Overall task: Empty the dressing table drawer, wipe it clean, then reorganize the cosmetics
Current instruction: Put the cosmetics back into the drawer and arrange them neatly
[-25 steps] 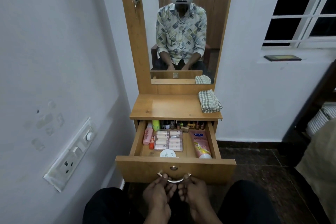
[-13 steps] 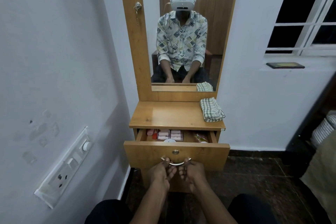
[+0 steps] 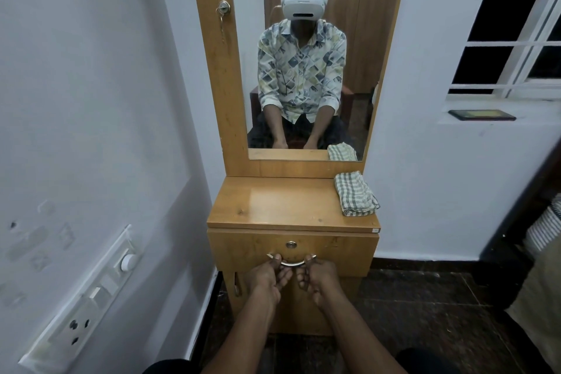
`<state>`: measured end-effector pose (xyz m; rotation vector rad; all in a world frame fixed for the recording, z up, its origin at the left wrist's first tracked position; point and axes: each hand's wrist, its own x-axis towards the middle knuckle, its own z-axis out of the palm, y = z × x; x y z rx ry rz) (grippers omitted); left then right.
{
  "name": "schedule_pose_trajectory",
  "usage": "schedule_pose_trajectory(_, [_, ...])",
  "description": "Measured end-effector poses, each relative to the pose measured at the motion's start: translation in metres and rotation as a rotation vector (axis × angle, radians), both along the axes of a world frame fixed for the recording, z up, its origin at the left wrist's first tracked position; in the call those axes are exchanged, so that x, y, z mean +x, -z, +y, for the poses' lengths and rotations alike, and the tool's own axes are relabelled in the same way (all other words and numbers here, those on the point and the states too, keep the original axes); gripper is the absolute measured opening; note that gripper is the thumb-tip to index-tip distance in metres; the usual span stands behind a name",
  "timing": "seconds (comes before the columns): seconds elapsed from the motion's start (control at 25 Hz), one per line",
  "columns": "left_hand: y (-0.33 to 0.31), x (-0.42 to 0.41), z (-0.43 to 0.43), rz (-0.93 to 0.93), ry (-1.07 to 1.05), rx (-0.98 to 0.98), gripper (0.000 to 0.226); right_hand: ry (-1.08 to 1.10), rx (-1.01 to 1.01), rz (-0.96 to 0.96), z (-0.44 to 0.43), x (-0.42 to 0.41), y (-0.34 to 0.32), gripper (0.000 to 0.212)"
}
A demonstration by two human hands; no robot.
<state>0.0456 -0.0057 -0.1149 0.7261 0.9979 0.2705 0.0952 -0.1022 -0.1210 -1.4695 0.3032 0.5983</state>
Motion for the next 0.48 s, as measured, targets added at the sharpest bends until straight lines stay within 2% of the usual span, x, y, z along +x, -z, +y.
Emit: schedule_pose_trajectory(0.48, [0.014,0.025,0.011,-0.019,0.003,0.015,0.009,-0.017,0.004,0.000,0.008,0.021,0.004,0.033])
